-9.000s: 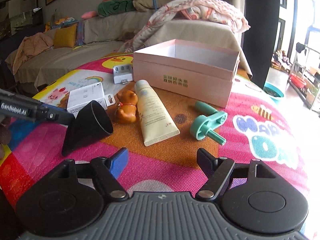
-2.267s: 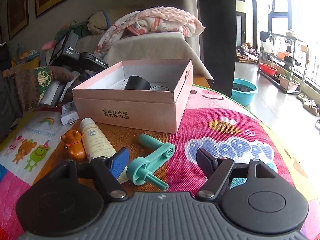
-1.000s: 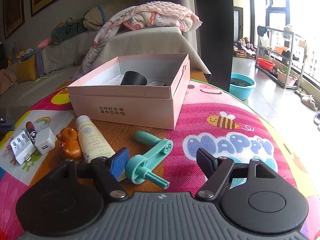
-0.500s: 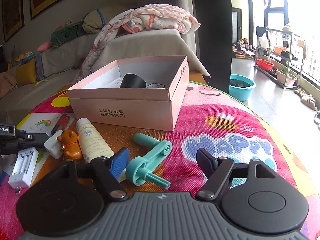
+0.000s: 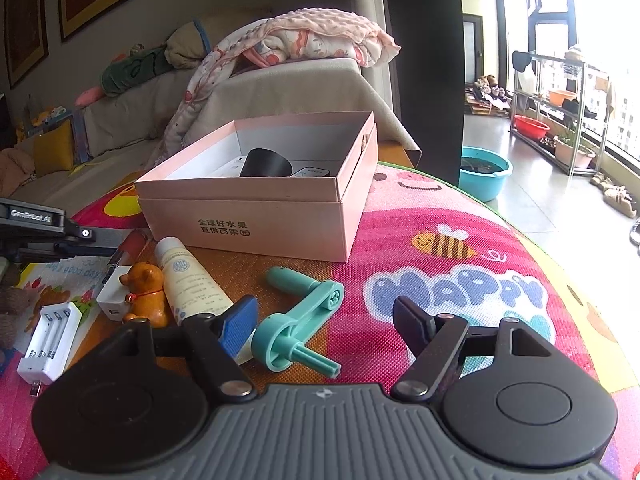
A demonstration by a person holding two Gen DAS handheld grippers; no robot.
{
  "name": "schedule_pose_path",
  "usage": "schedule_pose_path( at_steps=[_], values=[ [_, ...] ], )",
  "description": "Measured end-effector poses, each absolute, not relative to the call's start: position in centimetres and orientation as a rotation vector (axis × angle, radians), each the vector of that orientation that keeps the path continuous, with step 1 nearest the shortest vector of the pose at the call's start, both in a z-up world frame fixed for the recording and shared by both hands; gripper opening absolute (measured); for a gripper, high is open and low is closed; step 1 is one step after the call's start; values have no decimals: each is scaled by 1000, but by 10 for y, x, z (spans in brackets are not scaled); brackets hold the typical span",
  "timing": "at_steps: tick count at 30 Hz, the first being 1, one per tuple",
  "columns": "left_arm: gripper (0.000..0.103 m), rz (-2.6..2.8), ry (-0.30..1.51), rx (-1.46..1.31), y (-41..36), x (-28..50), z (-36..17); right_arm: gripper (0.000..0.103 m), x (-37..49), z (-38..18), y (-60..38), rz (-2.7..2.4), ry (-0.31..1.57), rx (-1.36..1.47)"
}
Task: Organize rigid objects
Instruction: 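Lift the red lighter off the mat with the left gripper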
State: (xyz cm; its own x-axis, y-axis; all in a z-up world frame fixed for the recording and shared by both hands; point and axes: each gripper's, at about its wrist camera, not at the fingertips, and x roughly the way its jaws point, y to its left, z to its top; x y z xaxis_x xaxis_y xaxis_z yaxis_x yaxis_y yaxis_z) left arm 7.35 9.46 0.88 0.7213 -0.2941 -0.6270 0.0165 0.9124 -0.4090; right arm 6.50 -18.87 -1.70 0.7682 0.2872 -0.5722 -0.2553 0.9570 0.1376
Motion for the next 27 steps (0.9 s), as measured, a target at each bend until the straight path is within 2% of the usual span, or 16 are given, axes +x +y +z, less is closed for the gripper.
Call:
schedule_pose_path(
  at_steps=[1,9,13,16,19,21,27],
  values=[
    [34,-170,761,-393,93,78,6,75,65,-17,-189,294,629,54],
    [32,-176,731,-237,80,86,5,75,66,-17,-189,298,628,60],
    [25,-192,748,-155,78,75,9,75,65,-16,-186,300,622,39],
    [24,-174,752,-123,89,57,9,75,54,-10,-175,298,580,-11],
    [24,-156,750,-181,114,35,9,75,41,0,-153,448,597,-23],
    [24,-145,755,-230,131,21,9,80,33,3,-128,572,622,-46],
    [24,-117,740,-288,160,-13,7,80,15,5,-52,841,692,-122]
  ],
)
